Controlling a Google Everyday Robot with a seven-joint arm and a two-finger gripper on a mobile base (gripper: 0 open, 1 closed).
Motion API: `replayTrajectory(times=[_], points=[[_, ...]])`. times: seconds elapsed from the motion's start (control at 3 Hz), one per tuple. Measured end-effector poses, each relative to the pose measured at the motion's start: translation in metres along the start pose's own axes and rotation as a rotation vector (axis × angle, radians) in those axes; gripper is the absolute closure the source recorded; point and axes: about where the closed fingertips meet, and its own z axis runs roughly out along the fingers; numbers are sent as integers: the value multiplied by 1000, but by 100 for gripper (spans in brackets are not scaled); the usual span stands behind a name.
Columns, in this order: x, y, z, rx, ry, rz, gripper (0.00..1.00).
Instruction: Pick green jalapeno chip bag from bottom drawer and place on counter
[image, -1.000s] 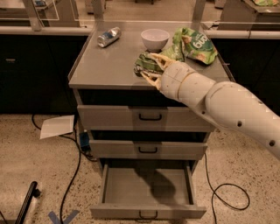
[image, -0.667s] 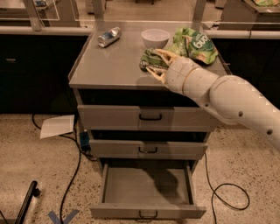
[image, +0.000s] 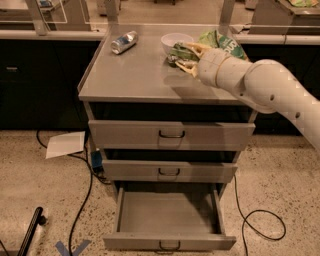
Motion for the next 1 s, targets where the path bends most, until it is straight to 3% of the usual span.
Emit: replayTrajectory(times=[0.67, 1.0], points=[[38, -15, 41, -31, 24, 47, 100], [40, -16, 43, -31, 27, 48, 84]])
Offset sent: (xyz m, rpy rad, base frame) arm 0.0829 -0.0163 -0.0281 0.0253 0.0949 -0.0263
